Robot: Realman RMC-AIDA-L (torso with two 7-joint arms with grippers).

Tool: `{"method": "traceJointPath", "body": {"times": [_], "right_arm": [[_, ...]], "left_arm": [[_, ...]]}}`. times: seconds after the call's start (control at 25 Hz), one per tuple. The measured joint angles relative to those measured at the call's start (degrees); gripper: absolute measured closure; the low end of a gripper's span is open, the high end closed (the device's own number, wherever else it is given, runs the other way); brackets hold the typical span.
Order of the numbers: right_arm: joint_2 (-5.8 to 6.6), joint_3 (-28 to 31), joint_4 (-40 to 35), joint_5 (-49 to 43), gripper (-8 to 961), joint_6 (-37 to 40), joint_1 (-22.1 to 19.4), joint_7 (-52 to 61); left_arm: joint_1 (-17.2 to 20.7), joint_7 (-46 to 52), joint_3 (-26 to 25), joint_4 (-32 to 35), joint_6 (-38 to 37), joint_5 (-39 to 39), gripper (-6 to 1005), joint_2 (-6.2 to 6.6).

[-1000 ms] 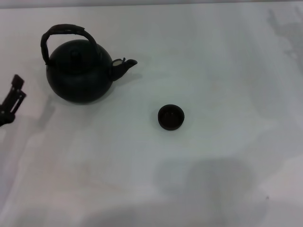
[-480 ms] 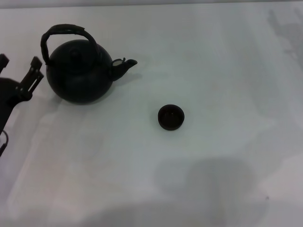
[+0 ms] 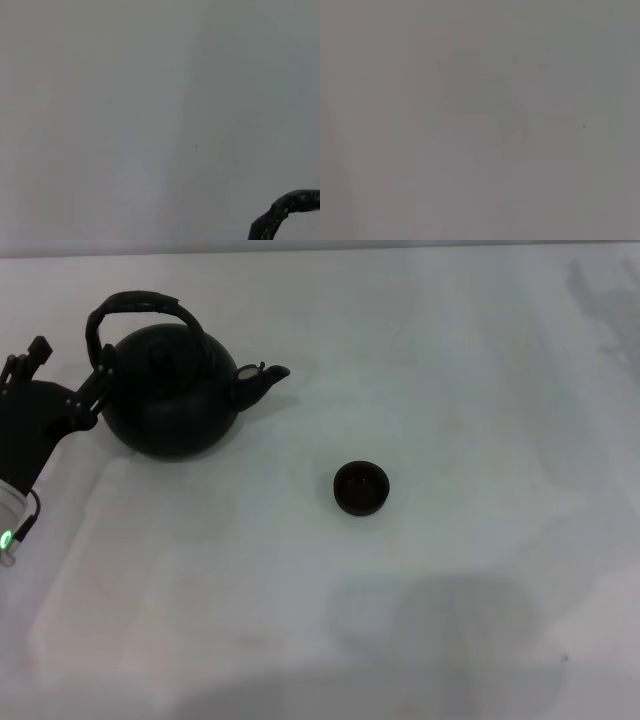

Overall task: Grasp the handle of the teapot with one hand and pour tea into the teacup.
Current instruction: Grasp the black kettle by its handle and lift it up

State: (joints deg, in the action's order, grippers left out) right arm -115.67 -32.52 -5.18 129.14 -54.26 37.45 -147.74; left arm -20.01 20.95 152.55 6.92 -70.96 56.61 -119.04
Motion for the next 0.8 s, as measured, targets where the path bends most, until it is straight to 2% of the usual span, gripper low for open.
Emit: {"method": "traceJointPath", "body": {"times": [0.16,0.68,0.8], "right_arm": [[0.05,0.0,0.0,0.0,112,0.0,0.0,0.2],[0.18,-0.1,-0.1,-0.2,112,0.0,0.4,0.5],[0.18,-0.1,-0.1,-0.2,112,0.0,0.4,0.8]], "left_arm": [[-1.2,0.0,0.0,-1.0,0.6,0.1,124,0.02],[-2.6,-6.3,0.5,-0.8,2.7,-0.2,235,-0.12],[-2.9,-6.9,0.5,-0.8,3.4,-0.3,344,-0.14]]}}
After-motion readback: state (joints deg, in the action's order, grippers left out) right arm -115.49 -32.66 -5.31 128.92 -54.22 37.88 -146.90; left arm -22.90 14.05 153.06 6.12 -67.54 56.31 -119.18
